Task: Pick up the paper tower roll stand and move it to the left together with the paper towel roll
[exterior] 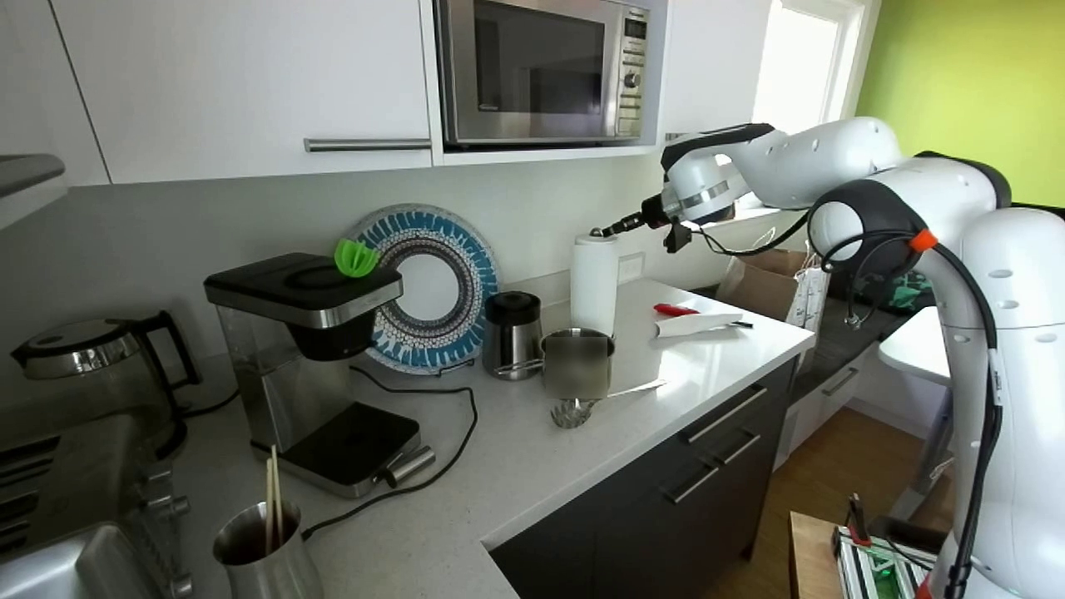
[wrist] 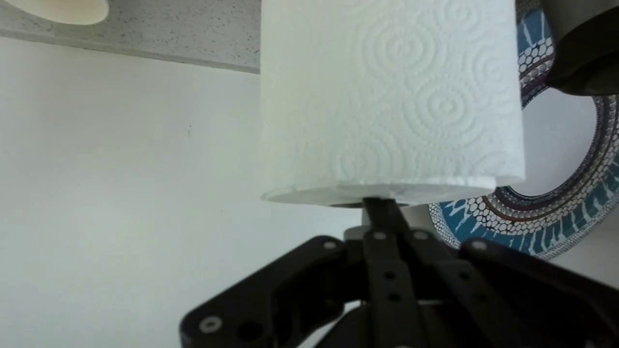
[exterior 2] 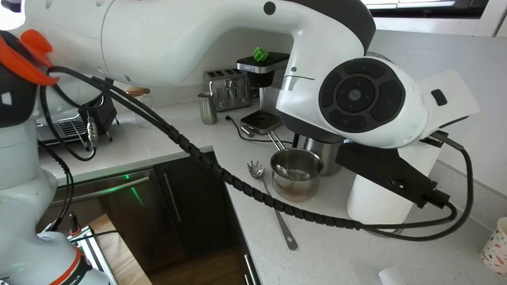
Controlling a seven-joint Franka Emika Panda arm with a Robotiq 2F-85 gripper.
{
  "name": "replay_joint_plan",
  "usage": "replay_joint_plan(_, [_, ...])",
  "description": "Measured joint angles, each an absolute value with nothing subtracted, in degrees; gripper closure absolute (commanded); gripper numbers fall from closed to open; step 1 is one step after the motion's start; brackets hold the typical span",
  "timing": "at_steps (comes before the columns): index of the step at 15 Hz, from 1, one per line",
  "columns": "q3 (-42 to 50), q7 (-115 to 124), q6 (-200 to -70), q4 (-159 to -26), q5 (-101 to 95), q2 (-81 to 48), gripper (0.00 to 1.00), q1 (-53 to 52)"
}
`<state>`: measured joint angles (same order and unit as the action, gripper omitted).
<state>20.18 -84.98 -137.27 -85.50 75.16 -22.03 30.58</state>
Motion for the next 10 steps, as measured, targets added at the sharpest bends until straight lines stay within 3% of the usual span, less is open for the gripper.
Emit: replay_joint_plan(10, [18.69, -92.2, -145.55, -96.03, 77.96, -10.54, 1.0, 27.37])
